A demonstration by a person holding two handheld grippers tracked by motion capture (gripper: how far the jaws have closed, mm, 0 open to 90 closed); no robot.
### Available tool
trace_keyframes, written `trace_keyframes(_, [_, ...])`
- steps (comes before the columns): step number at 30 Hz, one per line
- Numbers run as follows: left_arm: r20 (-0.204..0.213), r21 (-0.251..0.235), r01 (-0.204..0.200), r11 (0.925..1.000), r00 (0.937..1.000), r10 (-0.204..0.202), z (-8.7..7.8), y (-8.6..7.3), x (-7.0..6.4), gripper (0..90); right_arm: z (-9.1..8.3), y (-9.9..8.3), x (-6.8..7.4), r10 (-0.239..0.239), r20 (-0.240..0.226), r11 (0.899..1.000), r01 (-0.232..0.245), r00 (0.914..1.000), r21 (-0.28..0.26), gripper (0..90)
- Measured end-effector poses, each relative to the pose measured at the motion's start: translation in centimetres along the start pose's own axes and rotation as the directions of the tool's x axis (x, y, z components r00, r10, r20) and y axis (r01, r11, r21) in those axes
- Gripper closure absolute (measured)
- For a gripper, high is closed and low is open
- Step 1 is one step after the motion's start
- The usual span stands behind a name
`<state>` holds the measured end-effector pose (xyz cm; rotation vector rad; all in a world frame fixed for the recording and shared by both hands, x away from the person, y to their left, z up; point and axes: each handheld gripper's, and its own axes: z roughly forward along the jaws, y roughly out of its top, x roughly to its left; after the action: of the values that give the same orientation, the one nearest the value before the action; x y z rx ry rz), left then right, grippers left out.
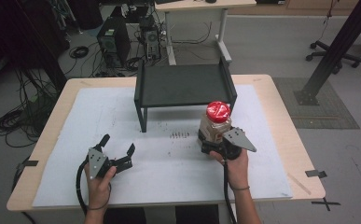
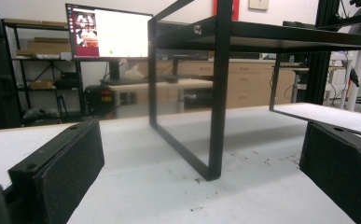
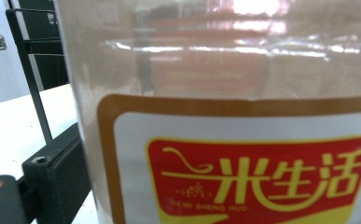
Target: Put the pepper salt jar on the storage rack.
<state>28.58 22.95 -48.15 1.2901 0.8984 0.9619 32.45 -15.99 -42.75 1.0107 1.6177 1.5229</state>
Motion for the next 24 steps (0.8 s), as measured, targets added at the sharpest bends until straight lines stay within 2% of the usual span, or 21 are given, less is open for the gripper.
trace_keyframes(24, [0.000, 0.000, -0.002, 1.0000, 1.0000, 0.002, -0.01, 0.00, -0.01, 0.2, -0.02, 0.11, -0.03, 0.002, -0.003, 1.000, -0.002, 1.0000, -0.003, 12.0])
